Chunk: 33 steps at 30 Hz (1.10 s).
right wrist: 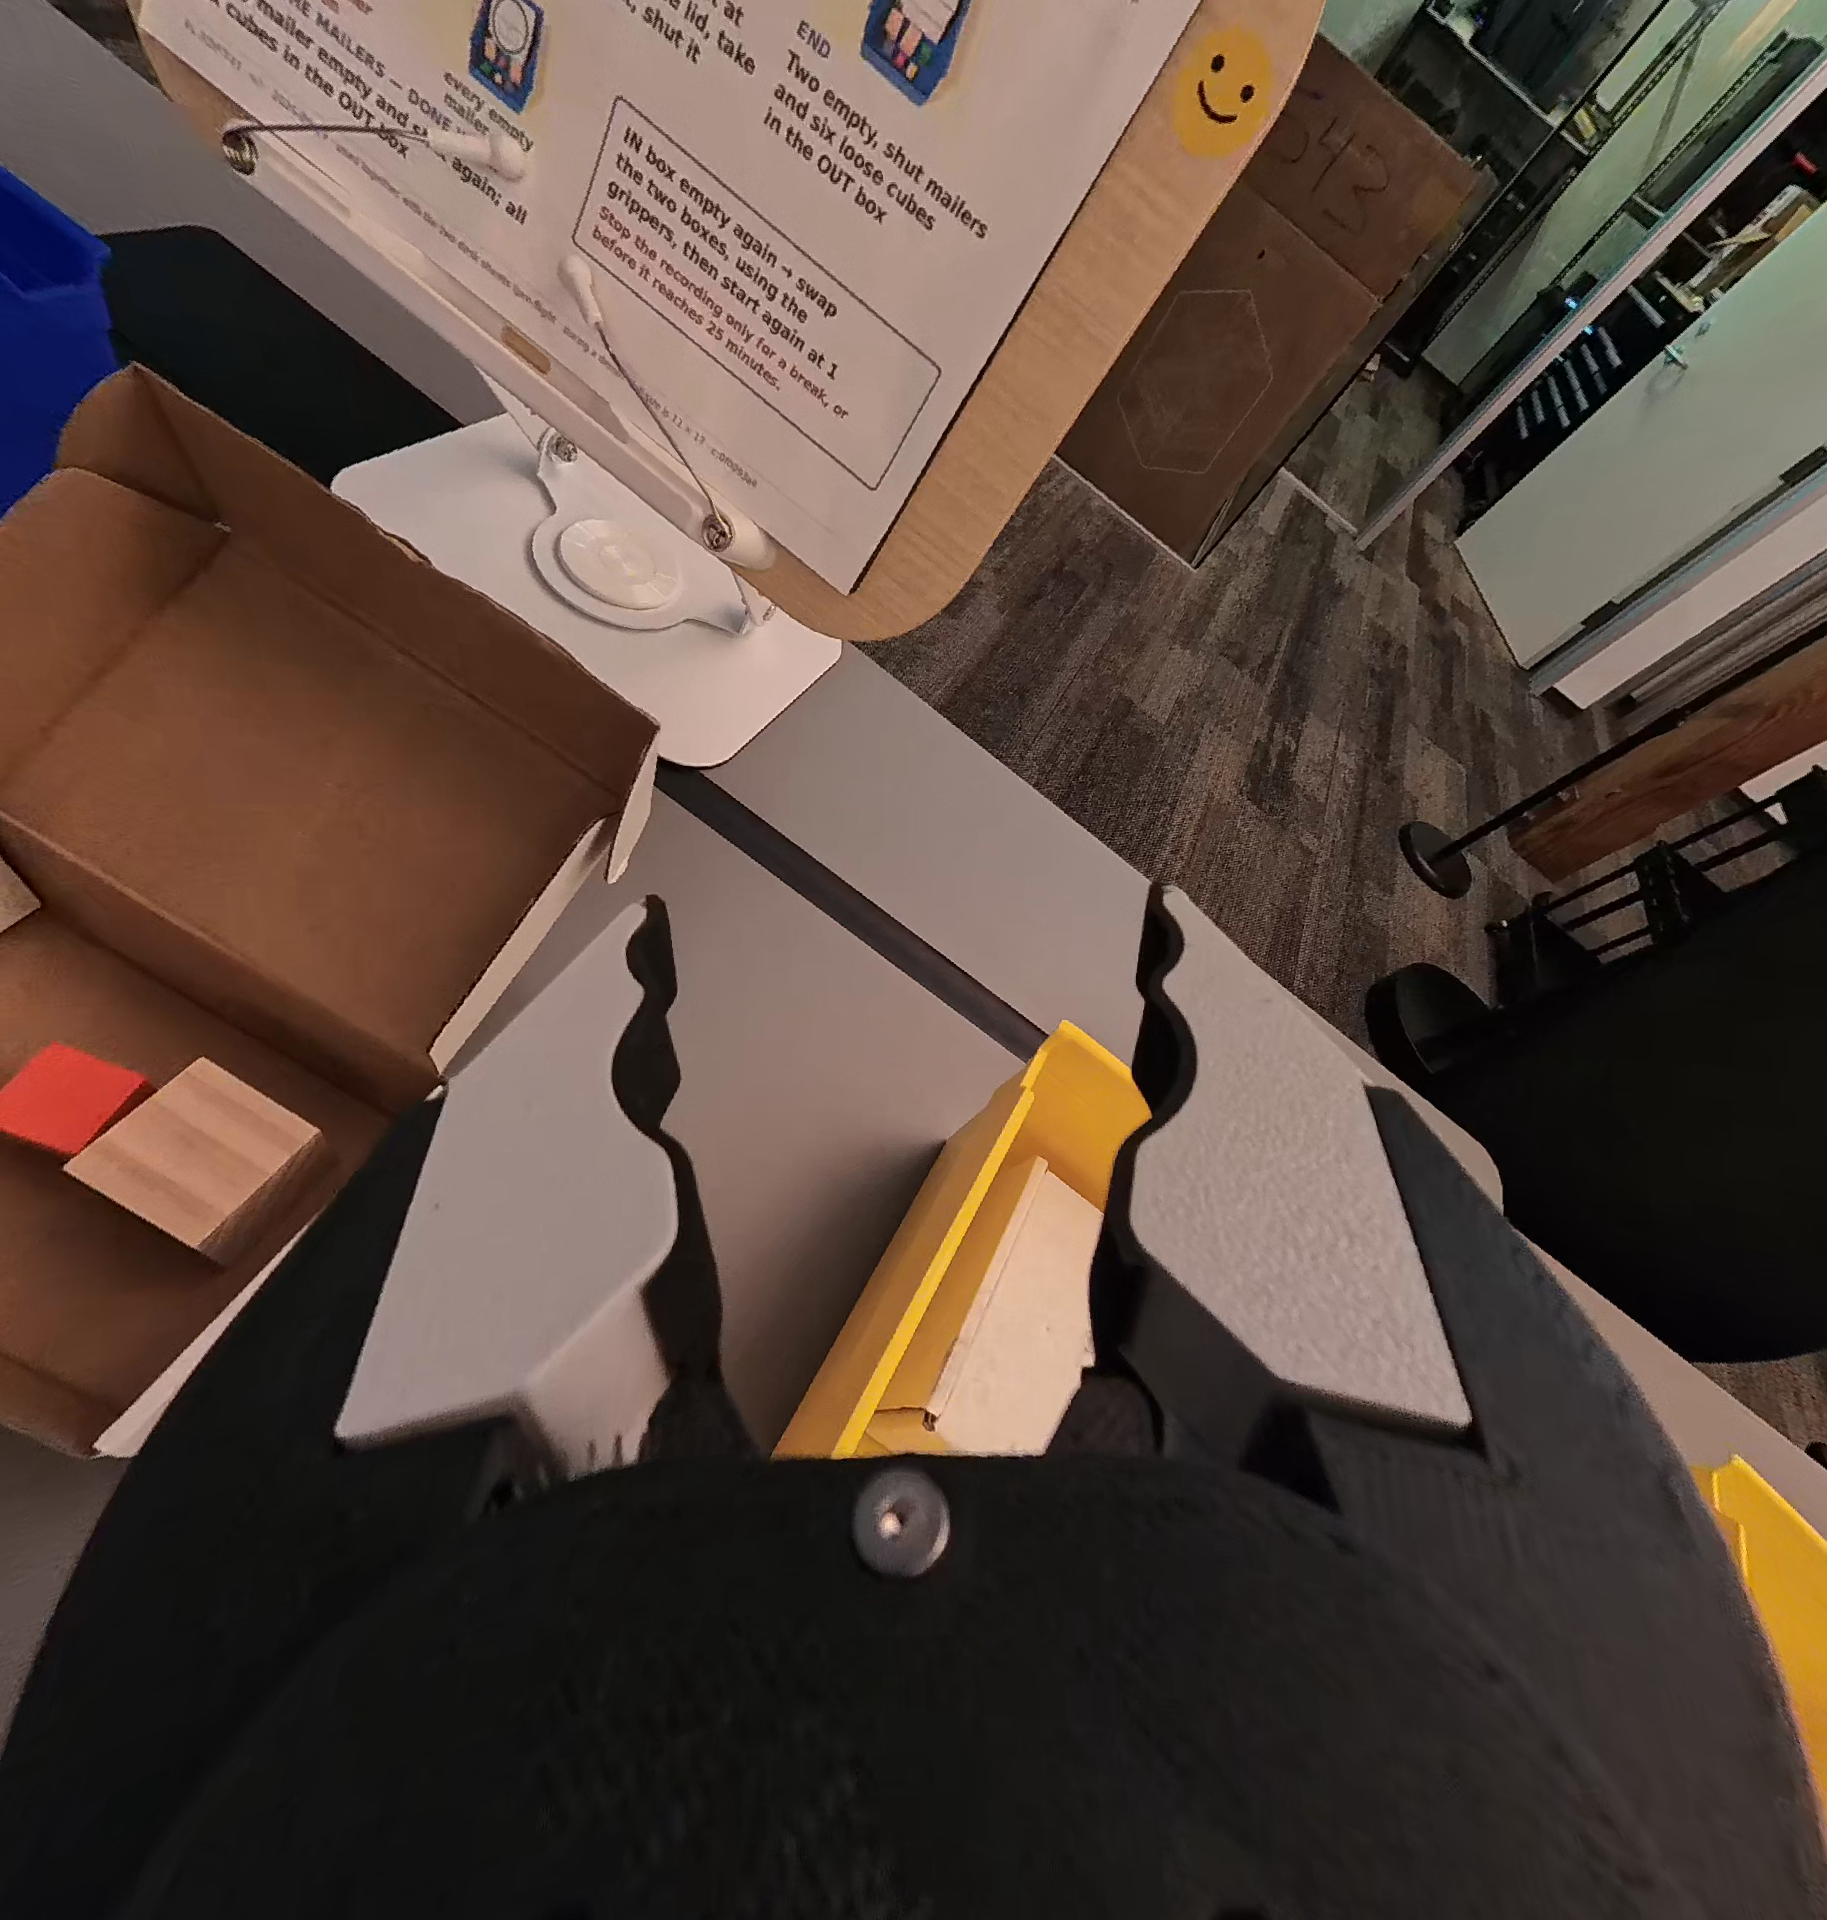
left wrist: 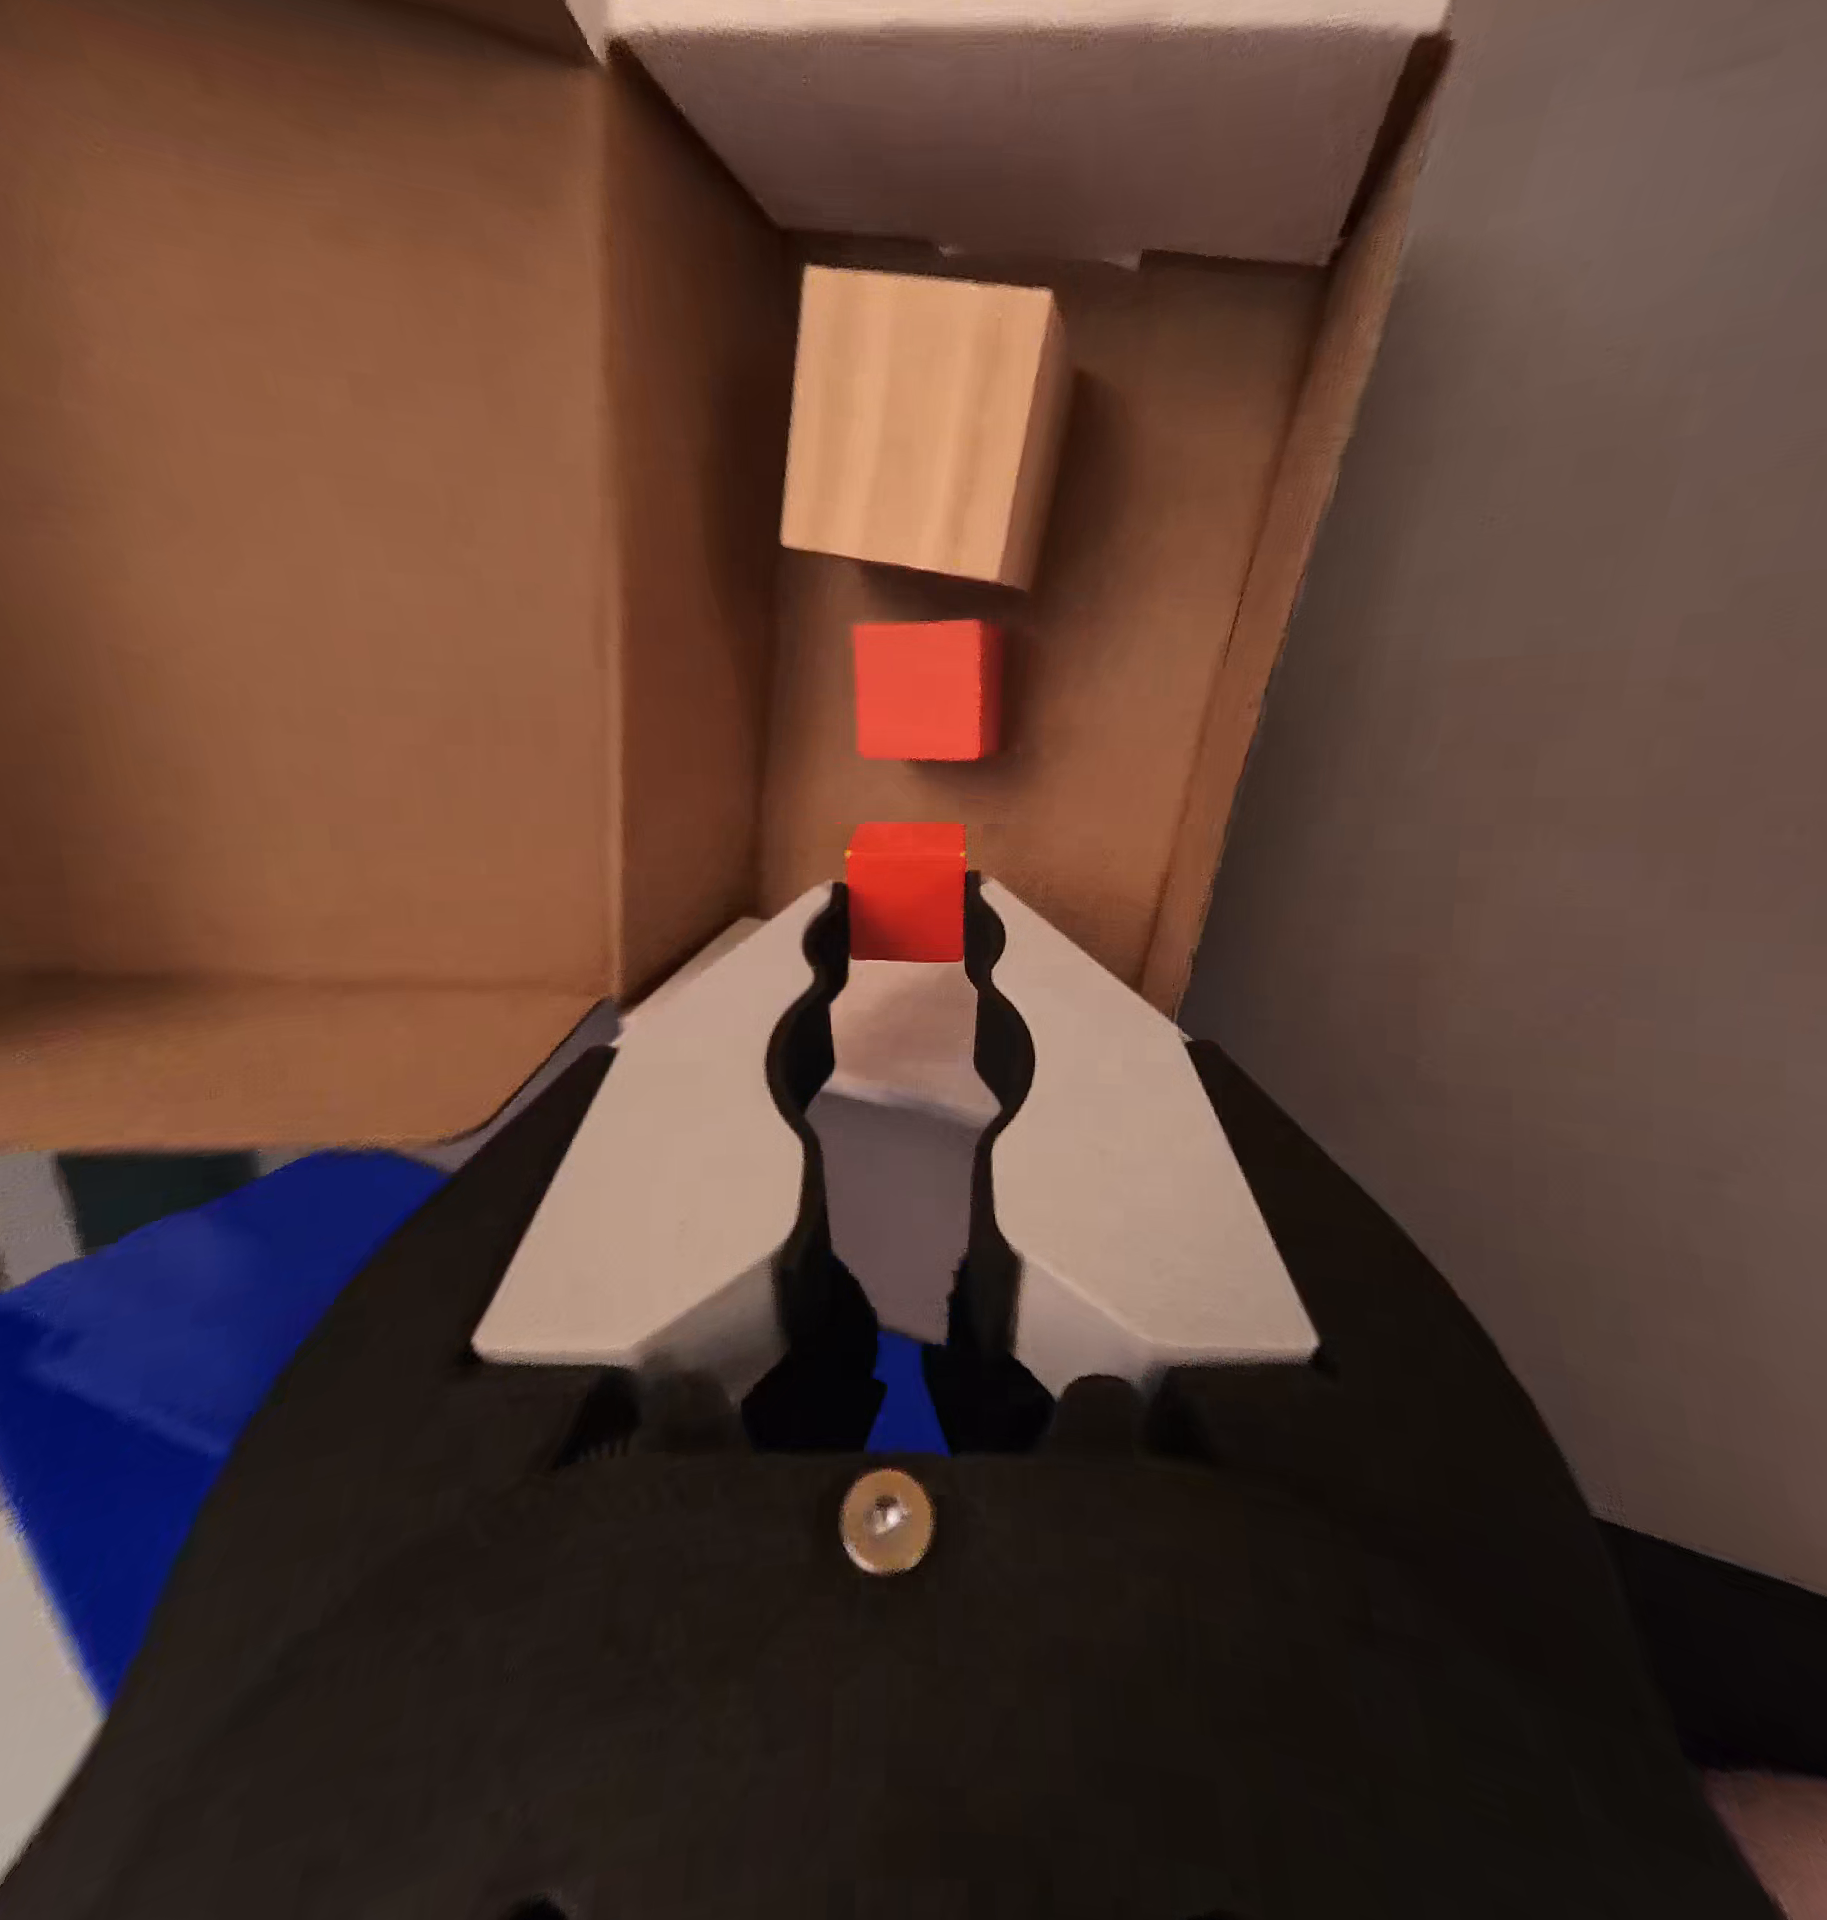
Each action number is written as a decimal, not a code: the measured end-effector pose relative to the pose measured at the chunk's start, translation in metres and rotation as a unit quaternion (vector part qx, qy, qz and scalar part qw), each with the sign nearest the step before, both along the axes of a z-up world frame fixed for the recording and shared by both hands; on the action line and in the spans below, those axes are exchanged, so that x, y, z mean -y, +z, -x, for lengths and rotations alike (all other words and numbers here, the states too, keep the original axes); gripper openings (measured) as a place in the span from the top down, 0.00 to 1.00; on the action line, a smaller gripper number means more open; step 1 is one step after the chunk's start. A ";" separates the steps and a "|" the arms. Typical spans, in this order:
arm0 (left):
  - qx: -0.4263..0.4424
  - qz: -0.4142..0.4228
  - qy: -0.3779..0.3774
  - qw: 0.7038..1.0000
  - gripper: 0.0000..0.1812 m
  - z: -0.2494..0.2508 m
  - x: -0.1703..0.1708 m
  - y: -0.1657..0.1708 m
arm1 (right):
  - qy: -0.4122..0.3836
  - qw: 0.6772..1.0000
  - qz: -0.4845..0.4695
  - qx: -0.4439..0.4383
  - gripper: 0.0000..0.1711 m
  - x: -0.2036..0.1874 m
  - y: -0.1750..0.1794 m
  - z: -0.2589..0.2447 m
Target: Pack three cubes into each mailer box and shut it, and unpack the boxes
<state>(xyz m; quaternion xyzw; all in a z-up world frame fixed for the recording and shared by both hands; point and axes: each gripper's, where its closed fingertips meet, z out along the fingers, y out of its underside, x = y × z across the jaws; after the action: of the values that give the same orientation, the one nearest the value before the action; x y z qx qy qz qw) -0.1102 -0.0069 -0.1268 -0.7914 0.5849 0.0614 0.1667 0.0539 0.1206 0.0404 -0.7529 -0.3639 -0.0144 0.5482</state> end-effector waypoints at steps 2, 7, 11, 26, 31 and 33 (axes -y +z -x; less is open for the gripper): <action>-0.002 0.024 0.008 1.000 0.89 0.000 -0.001 -0.014 | 0.001 1.000 0.001 -0.003 0.48 -0.001 0.001 0.000; 0.007 0.044 0.012 0.999 0.89 -0.001 -0.002 -0.022 | 0.002 1.000 0.005 -0.004 0.47 -0.002 -0.001 -0.001; 0.006 0.046 0.006 0.999 0.89 -0.003 -0.001 -0.023 | 0.006 1.000 0.008 -0.002 0.48 -0.001 -0.003 0.002; -0.093 0.034 -0.026 0.995 0.89 -0.003 -0.002 -0.030 | 0.004 1.000 0.021 0.015 0.48 -0.003 -0.013 0.004; -0.105 0.039 -0.029 0.993 0.89 -0.003 -0.002 -0.033 | 0.005 1.000 0.021 0.011 0.48 -0.003 -0.012 0.003; -0.110 0.041 -0.026 0.993 0.89 -0.002 -0.002 -0.033 | 0.005 1.000 0.023 0.013 0.48 -0.003 -0.013 0.003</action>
<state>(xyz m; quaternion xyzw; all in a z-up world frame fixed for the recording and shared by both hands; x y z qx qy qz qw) -0.1086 -0.0054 -0.1602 -0.7704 0.6224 0.1197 0.0697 0.0509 0.1237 0.0273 -0.7630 -0.3749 -0.0133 0.5264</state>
